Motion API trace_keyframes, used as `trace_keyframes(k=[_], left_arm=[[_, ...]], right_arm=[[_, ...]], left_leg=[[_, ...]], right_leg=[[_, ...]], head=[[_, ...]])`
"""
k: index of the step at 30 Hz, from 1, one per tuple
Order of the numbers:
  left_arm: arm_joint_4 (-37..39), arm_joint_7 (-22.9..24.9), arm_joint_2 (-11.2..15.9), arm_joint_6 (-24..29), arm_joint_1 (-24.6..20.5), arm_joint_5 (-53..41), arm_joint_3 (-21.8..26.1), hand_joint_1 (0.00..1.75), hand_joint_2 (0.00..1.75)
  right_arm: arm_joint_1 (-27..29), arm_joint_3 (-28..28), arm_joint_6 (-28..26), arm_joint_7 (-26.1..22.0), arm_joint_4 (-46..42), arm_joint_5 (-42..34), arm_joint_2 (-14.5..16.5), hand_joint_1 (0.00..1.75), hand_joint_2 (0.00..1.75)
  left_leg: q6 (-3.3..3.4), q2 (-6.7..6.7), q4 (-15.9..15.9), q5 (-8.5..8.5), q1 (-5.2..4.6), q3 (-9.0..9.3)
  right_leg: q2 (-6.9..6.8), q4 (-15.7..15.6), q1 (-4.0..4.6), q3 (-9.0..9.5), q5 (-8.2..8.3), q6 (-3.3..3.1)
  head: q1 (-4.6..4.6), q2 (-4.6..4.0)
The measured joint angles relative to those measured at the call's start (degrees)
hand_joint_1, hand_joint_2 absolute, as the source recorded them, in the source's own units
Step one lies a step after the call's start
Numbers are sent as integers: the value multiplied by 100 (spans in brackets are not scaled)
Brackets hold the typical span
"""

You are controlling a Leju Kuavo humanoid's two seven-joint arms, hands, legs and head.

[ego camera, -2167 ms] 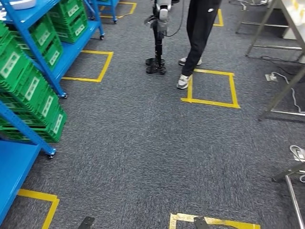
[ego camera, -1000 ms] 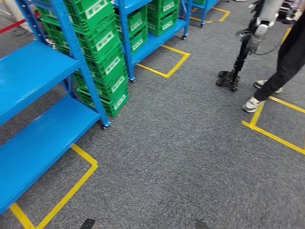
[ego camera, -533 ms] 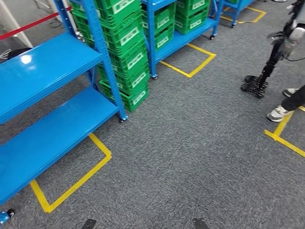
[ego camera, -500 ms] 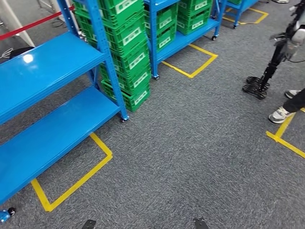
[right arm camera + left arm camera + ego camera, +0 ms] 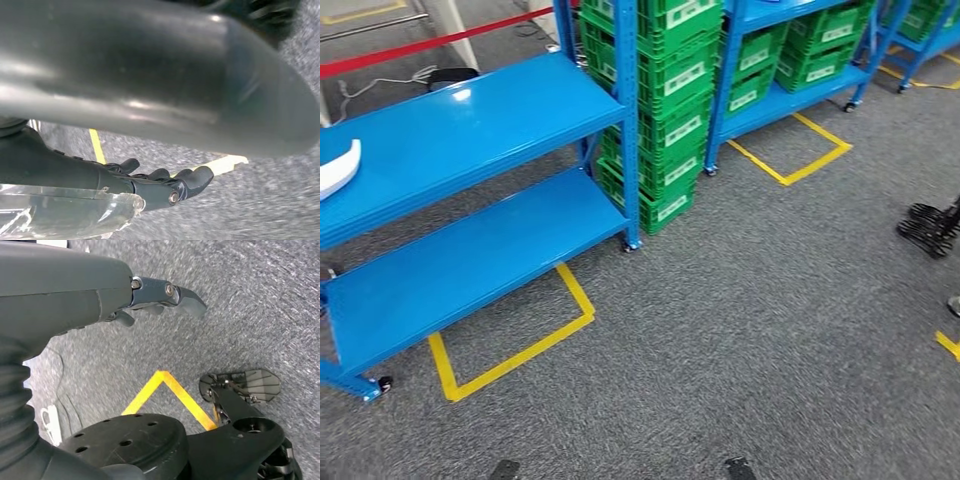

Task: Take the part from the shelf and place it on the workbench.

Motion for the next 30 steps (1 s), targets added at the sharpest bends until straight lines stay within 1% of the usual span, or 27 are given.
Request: trace_keyframes(k=[1, 2, 3, 5, 6, 7, 9, 10, 11, 12, 13, 14, 15, 16, 17, 18, 20, 21, 22, 23, 24, 25, 26, 27, 28, 29, 30], left_arm=[[0, 0, 1, -2, -10, -4, -1, 0, 175], [0, -1, 3, -2, -15, -7, -1, 0, 175], [0, -1, 5, -2, -13, -10, -2, 0, 175], [0, -3, 15, -2, 5, -12, -2, 0, 175], [0, -3, 21, -2, 10, -14, -2, 0, 175], [0, -4, 26, -2, 5, -18, -2, 0, 175], [0, -4, 32, -2, -21, -34, -3, 0, 175], [0, -4, 33, -2, -30, -40, -3, 0, 175], [0, -4, 34, -2, -34, -46, -4, 0, 175], [0, -4, 34, -2, -33, -50, -4, 0, 175], [0, -4, 34, -2, -30, -54, -4, 0, 175], [0, -4, 36, 1, -26, -58, -4, 0, 175], [0, -4, 37, 4, -24, -61, -4, 0, 175], [0, -4, 37, 8, -28, -62, -4, 0, 175], [0, -4, 37, 11, -37, -62, -4, 0, 175], [0, -4, 36, 13, -45, -62, -5, 0, 175], [0, -4, 39, 15, -35, -62, -6, 0, 175], [0, -4, 43, 16, -18, -62, -6, 0, 175], [0, -4, 48, 18, -8, -62, -6, 0, 175], [0, -4, 51, 19, -9, -62, -6, 0, 175], [0, -4, 50, 20, -14, -62, -6, 0, 175], [0, -4, 49, 20, -20, -62, -6, 0, 175], [0, -4, 47, 20, -19, -62, -6, 0, 175], [0, -4, 46, 20, -10, -62, -6, 0, 175], [0, -4, 46, 20, 0, -62, -6, 0, 175], [0, -4, 45, 20, 6, -62, -6, 0, 175], [0, -4, 44, 20, 7, -62, -6, 0, 175]], right_arm=[[-1, 0, 28, 2, 2, -1, 1, 0, 0], [-8, 0, 55, 5, 3, -3, 1, 0, 0], [-12, -1, 78, 13, 5, -6, 1, 0, 0], [-28, -2, 107, 29, 6, -9, 2, 0, 0], [-31, -2, 119, 35, 6, -9, 2, 0, 0], [-34, -2, 135, 36, 6, -9, 3, 0, 0], [-24, -2, 165, 39, 6, -8, 4, 0, 0], [-13, -3, 175, 43, 6, -8, 3, 0, 0], [-4, -3, 185, 47, 6, -9, 2, 0, 0], [-1, -4, 194, 50, 6, -11, 1, 0, 0], [-4, -4, 210, 52, 6, -15, 1, 0, 0], [-12, -4, 228, 56, 6, -20, 2, 0, 0], [-19, -4, 246, 66, 6, -25, 2, 0, 0], [-23, -4, 262, 77, 6, -28, 2, 0, 0], [-25, -4, 273, 91, 6, -31, 2, 0, 0], [-25, -4, 282, 105, 6, -32, 2, 0, 0], [-33, -4, 293, 124, 5, -33, 2, 0, 0], [-40, -4, 298, 130, 4, -31, 2, 0, 0], [-45, -4, 299, 134, 3, -29, 2, 0, 0], [-44, -4, 299, 136, 2, -27, 2, 0, 0], [-41, -4, 299, 139, 2, -26, 2, 0, 0], [-33, -4, 300, 144, 2, -26, 2, 0, 0], [-22, -4, 302, 148, 3, -26, 2, 0, 0], [-12, -4, 306, 152, 3, -26, 2, 0, 0], [-5, -4, 310, 154, 4, -26, 2, 0, 0], [-2, -4, 314, 155, 4, -26, 2, 0, 0], [-3, -4, 316, 155, 4, -25, 2, 0, 0]], left_leg=[[-31, -72, 20, 0, 0, -14], [-68, -136, 31, 5, 2, -36], [-108, -198, 33, 18, 8, -60], [-182, -268, 7, 49, 36, -93], [-211, -174, 36, 24, 33, -115], [-236, -22, 158, -64, 23, -179], [-266, 318, 732, -397, 4, -455], [-276, 385, 1118, -574, 6, -642], [-280, 409, 1417, -676, 8, -782], [-279, 417, 1552, -676, 9, -837], [-273, 430, 1480, -574, 7, -784], [-260, 475, 1204, -395, 4, -626], [-240, 602, 827, -208, -6, -413], [-220, 739, 460, -87, -32, -220], [-194, 853, 198, -20, -51, -89], [-169, 917, 58, -10, -69, -30], [-110, 814, 9, -15, -74, -32], [-80, 748, -7, -4, -63, -26], [-48, 685, -22, 10, -48, -18], [-15, 619, -37, 27, -29, -11], [8, 554, -39, 35, -18, -17], [25, 479, -39, 40, -14, -24], [35, 401, -38, 43, -13, -29], [36, 324, -37, 44, -11, -30], [30, 241, -35, 46, -6, -27], [19, 161, -33, 49, 2, -22], [-3, 79, -28, 51, 11, -20]], right_leg=[[147, -317, -26, 149, 105, -5], [259, -506, -40, 240, 142, -18], [300, -570, -39, 272, 126, -46], [180, -580, -21, 282, 140, -127], [110, -592, -19, 288, 153, -172], [31, -607, -20, 294, 164, -213], [-138, -621, -5, 296, 164, -269], [-233, -621, 7, 292, 159, -282], [-328, -621, 17, 291, 154, -289], [-418, -620, 25, 291, 149, -295], [-499, -620, 30, 297, 143, -294], [-568, -620, 33, 308, 136, -289], [-627, -620, 39, 324, 126, -277], [-685, -612, 56, 336, 110, -253], [-744, -611, 76, 346, 96, -227], [-804, -616, 96, 358, 85, -200], [-933, -645, 110, 399, 73, -142], [-911, -635, 102, 413, 47, -107], [-810, -544, 91, 387, -26, -73], [-658, -327, 79, 295, -161, -43], [-480, 20, 66, 132, -342, -20], [-361, 444, 61, -77, -532, -7], [-307, 815, 59, -270, -661, 2], [-285, 1023, 57, -394, -685, 8], [-274, 998, 50, -411, -585, 11], [-253, 743, 38, -313, -389, 14], [-175, 346, 13, -139, -157, 25]], head=[[-2, 0], [-1, 0], [-2, -1], [-3, -1], [-13, -1], [-33, -1], [-73, -1], [-83, -1], [-83, -1], [-82, -1], [-83, -1], [-83, 0], [-84, 0], [-90, 0], [-93, 0], [-95, -1], [-95, -1], [-87, -1], [-74, -1], [-55, -1], [-30, -1], [-14, -1], [-5, -1], [-3, -1], [-2, -1], [-2, -1], [-1, -1]])
